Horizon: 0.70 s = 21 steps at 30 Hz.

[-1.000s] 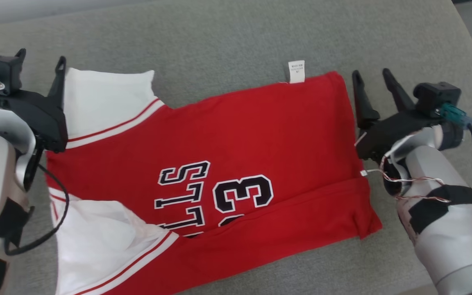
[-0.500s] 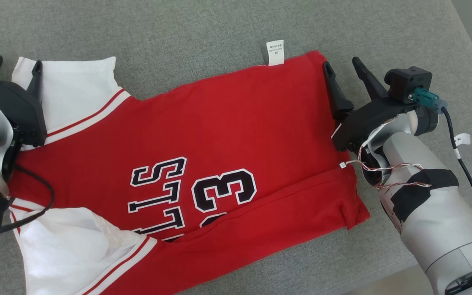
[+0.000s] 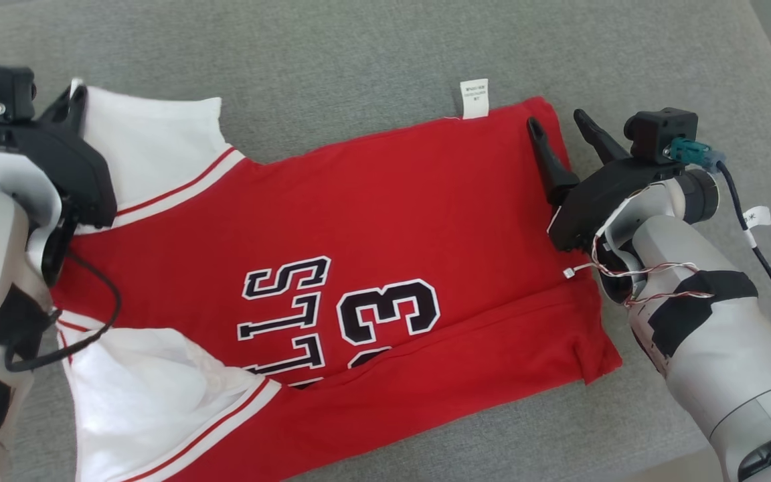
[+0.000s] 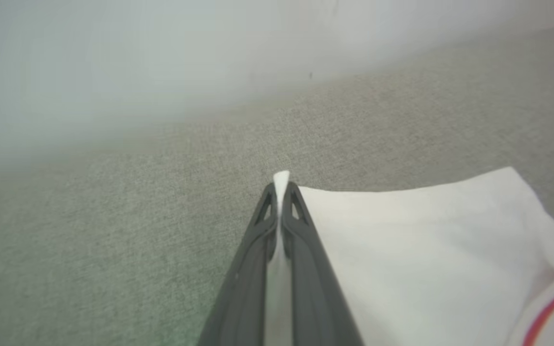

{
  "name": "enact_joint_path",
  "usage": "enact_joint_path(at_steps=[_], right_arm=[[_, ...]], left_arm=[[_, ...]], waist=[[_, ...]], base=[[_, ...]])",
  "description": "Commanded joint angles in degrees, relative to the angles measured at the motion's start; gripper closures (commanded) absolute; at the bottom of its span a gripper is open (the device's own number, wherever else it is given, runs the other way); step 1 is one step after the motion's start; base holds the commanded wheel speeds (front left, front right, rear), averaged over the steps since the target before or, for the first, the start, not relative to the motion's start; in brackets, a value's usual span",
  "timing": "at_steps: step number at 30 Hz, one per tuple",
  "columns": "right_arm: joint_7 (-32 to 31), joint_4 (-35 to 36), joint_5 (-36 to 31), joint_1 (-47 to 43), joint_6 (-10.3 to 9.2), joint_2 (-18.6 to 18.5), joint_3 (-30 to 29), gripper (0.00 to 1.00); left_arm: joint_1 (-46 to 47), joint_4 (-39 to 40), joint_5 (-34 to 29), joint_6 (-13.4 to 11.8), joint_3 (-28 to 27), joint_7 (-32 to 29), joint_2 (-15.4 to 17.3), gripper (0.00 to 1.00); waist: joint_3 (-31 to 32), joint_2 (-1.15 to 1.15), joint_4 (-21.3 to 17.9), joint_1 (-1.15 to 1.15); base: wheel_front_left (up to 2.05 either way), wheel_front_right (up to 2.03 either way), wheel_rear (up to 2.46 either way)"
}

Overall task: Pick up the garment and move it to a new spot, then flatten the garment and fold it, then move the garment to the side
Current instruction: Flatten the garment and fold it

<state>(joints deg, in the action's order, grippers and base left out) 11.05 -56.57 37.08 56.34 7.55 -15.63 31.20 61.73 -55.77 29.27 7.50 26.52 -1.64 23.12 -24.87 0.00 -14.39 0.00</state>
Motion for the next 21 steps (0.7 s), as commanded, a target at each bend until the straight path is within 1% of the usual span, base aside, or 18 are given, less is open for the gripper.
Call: enact_joint_path(at_steps=[1, 5, 10, 11, 12, 13, 14, 15, 21], right_arm=[[-0.54, -0.33, 0.95, 0.62, -0.15, -0.19, 0.45, 0.0], [-2.35, -1.93, 2.99, 1.74, -0.15, -0.88, 0.86, 0.0], [-2.89, -4.04, 4.68, 3.38, -0.15, -1.34, 1.41, 0.0], [-3.17, -4.55, 4.87, 3.65, -0.15, -1.42, 1.56, 0.19], [-3.45, -4.97, 4.97, 3.94, -0.15, -1.52, 1.73, 0.53], [-3.52, -5.26, 5.23, 4.33, -0.15, -1.53, 1.88, 0.62], [-3.93, -5.77, 5.46, 4.64, -0.15, -1.57, 2.01, 0.83], [-4.14, -6.18, 5.71, 4.86, -0.15, -1.58, 2.2, 1.0], [-0.64, -7.93, 6.3, 7.23, -0.15, -2.01, 1.99, 1.0]], left_arm=[[1.19, 0.56, 0.78, -0.09, 0.23, 0.99, -0.06, 1.0], [1.82, 1.93, 0.97, -0.09, 1.8, 2.84, -0.88, 1.0], [2.75, 3.3, 1.52, -0.09, 3.38, 4.36, -1.4, 1.0], [2.84, 3.44, 1.64, -0.09, 3.61, 4.61, -1.39, 1.0], [2.99, 3.6, 1.87, -0.09, 3.79, 4.78, -1.42, 1.0], [3.15, 3.73, 2.08, -0.09, 3.98, 4.94, -1.47, 1.0], [3.29, 3.9, 2.38, -0.09, 4.07, 5.17, -1.58, 1.0], [3.44, 3.98, 2.57, -0.09, 4.2, 5.29, -1.62, 1.0], [3.94, 3.72, 3.53, -0.09, 4.73, 6.89, -1.8, 1.0]], waist=[[0.72, 0.0, 1.19, 0.0], [0.51, 0.0, 2.69, 0.0], [-0.18, 0.0, 4.25, 0.0], [-0.3, 0.0, 4.48, 0.0], [-0.46, 0.0, 4.7, 0.0], [-0.6, 0.0, 4.88, 0.0], [-0.77, 0.0, 5.06, 0.0], [-0.94, 0.0, 5.22, 0.0], [-0.99, 0.0, 6.05, 0.0]], base=[[0.0, 0.0, 0.0], [0.0, 0.0, 0.0], [0.0, 0.0, 0.0], [0.0, 0.0, 0.0], [0.0, 0.0, 0.0], [0.0, 0.0, 0.0], [0.0, 0.0, 0.0], [0.0, 0.0, 0.0], [0.0, 0.0, 0.0]])
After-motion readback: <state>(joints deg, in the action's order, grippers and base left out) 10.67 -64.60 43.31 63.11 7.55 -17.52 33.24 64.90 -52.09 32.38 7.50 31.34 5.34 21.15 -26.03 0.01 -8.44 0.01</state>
